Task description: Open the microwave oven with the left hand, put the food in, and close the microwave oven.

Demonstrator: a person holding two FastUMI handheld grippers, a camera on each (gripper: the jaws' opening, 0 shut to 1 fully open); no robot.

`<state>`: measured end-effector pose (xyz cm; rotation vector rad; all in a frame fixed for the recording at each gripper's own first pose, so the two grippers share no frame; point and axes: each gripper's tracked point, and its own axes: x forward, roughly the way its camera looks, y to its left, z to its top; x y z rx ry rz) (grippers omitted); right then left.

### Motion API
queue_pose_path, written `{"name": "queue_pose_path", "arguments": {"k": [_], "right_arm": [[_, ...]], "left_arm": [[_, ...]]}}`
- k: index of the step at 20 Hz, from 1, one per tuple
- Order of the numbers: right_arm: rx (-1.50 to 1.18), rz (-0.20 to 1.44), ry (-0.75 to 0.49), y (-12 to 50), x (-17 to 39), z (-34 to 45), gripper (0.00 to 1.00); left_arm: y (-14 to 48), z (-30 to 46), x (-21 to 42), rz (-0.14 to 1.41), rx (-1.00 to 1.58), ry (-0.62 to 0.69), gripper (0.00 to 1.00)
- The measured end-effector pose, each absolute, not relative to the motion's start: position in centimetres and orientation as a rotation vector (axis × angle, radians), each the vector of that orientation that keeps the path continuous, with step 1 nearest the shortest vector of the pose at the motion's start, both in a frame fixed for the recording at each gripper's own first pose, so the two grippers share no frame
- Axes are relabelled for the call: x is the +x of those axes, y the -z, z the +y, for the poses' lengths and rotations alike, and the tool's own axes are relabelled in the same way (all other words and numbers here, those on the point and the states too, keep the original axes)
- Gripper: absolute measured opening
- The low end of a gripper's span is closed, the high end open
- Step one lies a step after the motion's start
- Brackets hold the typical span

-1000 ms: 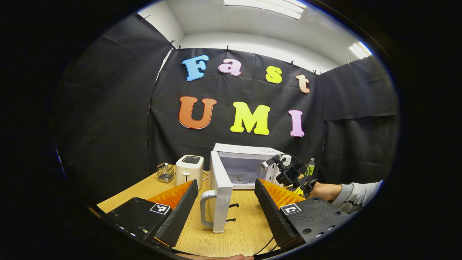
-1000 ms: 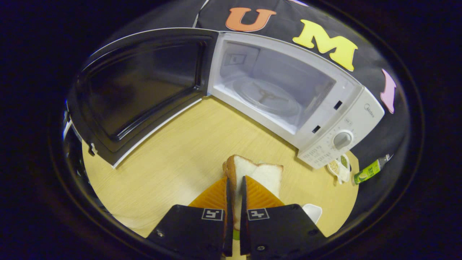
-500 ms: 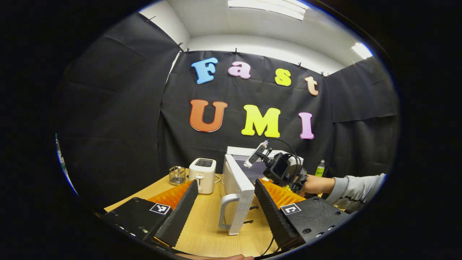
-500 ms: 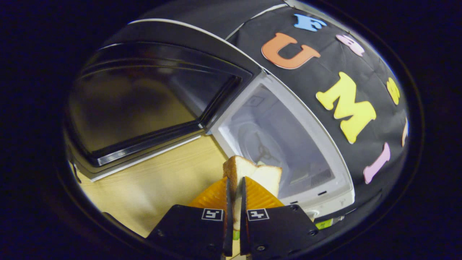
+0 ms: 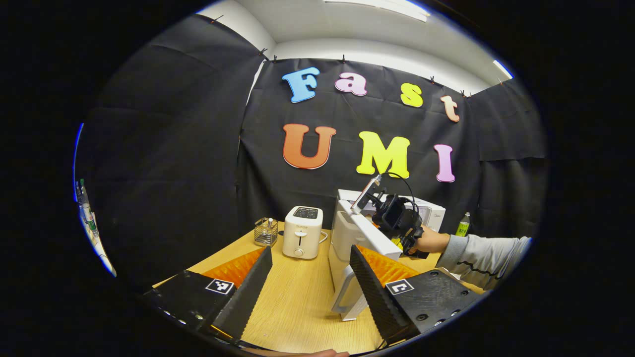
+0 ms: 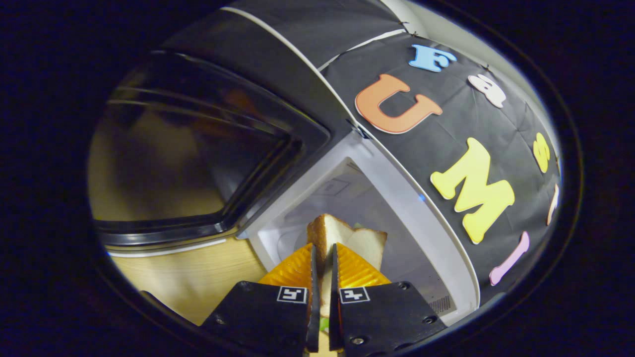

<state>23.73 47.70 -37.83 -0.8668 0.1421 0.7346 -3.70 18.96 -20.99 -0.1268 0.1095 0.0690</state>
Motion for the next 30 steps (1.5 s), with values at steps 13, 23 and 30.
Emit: {"name": "queue_pose_path", "arguments": {"k": [13,23,30], "right_arm": [[-0.689,0.07,-0.649,39.0,27.3,45.1,0.81],[-0.466,0.083,-0.681,35.1,24.6,44.6,0.97],[-0.347,0.04,-0.725,27.9,15.3,40.1,1.0]], "left_arm": [[21.9,18.2,-4.0,0.126,-0.128,-0.061,0.95],[22.2,19.1,-3.9,0.117,-0.114,-0.079,0.95],[22.7,20.3,-2.2,0.057,0.0,-0.127,0.58]]}}
